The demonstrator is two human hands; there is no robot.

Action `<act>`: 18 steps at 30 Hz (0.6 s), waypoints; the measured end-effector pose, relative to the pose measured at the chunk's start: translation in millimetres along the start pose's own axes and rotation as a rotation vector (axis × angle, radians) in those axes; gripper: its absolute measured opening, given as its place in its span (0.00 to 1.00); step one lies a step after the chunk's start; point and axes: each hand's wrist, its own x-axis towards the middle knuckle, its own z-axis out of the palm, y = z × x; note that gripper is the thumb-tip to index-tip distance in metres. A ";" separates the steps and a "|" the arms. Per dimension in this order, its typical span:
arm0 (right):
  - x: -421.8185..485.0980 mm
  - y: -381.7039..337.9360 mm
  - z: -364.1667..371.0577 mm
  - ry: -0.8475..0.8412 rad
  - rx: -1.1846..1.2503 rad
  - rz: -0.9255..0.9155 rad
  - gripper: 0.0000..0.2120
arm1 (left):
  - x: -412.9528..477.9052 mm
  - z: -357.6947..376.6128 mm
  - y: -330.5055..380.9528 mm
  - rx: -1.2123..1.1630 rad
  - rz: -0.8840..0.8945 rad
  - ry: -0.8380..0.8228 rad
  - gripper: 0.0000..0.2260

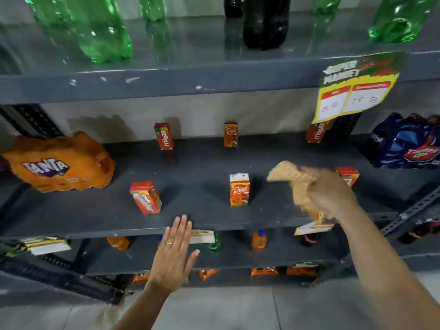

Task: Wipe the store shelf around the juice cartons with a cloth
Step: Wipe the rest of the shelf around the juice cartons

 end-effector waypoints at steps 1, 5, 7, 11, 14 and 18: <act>4.5 -7.9 10.7 0.040 -0.107 0.039 0.27 | -1.5 1.4 -8.6 0.014 0.027 -0.026 0.30; -8.3 -30.5 66.4 -0.132 -0.331 0.163 0.24 | -0.3 10.2 -21.1 -0.003 0.070 -0.078 0.31; -30.8 -29.6 85.0 -0.132 -0.364 0.174 0.20 | -2.3 15.6 -22.3 -0.022 0.066 -0.081 0.32; -91.3 -43.3 91.8 -0.230 -0.374 0.141 0.09 | -1.4 18.3 -24.8 -0.016 0.082 -0.055 0.32; -127.6 -78.7 79.2 -0.531 -0.217 0.118 0.11 | -3.0 20.9 -23.3 -0.048 0.074 -0.033 0.30; -119.1 -140.5 73.2 -0.325 -0.162 -0.165 0.19 | -8.0 17.1 -23.7 -0.127 0.080 0.041 0.26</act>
